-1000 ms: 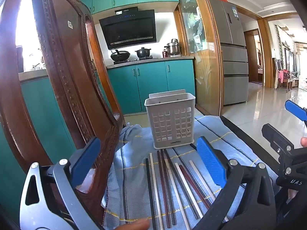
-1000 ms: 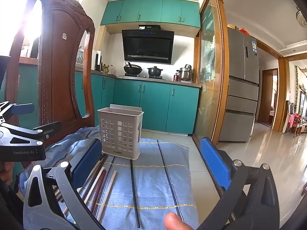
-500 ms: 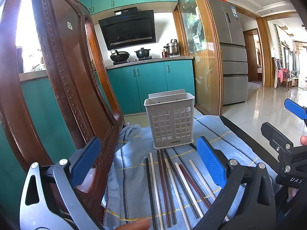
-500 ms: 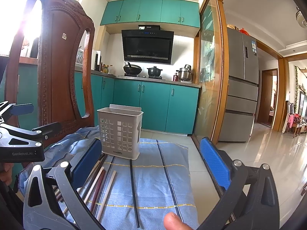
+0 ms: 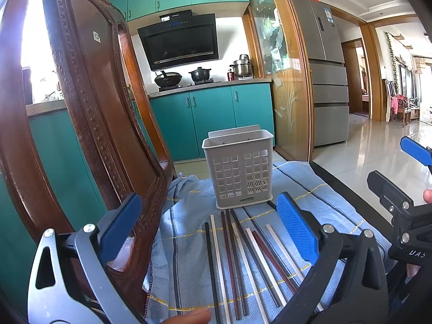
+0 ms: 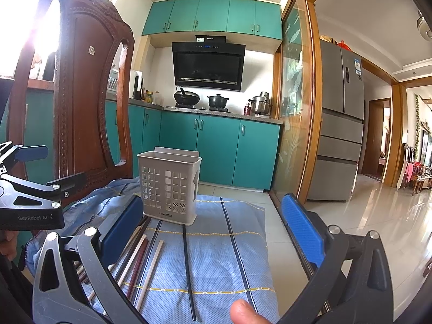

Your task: Organize utensils

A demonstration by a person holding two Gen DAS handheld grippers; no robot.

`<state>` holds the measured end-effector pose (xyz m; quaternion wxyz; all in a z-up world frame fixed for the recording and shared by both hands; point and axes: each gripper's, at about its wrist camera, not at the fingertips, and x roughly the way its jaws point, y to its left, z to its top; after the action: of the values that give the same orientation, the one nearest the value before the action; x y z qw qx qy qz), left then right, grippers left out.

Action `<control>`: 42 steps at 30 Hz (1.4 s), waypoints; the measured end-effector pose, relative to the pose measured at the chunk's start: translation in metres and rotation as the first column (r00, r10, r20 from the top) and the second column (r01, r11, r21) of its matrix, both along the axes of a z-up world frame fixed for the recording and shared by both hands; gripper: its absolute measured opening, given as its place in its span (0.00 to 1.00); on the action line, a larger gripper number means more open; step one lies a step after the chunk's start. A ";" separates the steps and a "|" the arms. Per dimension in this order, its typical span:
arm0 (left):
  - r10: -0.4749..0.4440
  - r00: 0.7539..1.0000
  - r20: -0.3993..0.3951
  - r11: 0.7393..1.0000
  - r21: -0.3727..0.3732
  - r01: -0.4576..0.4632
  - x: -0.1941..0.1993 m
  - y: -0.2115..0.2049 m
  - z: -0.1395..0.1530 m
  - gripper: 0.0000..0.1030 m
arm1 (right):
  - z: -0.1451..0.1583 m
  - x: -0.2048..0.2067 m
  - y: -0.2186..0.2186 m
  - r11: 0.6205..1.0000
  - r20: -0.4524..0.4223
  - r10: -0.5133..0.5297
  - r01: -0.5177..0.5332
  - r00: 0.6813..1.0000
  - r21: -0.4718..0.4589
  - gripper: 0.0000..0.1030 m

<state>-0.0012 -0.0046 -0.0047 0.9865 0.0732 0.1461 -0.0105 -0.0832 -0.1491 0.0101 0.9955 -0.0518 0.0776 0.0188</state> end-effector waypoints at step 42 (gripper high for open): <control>-0.002 1.000 -0.004 1.000 0.008 0.002 -0.001 0.001 0.002 0.97 | 0.002 -0.002 -0.001 1.000 0.005 -0.002 0.002 1.000 -0.001 0.97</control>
<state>-0.0018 -0.0035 -0.0025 0.9859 0.0772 0.1481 -0.0109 -0.0850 -0.1500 0.0124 0.9956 -0.0525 0.0750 0.0178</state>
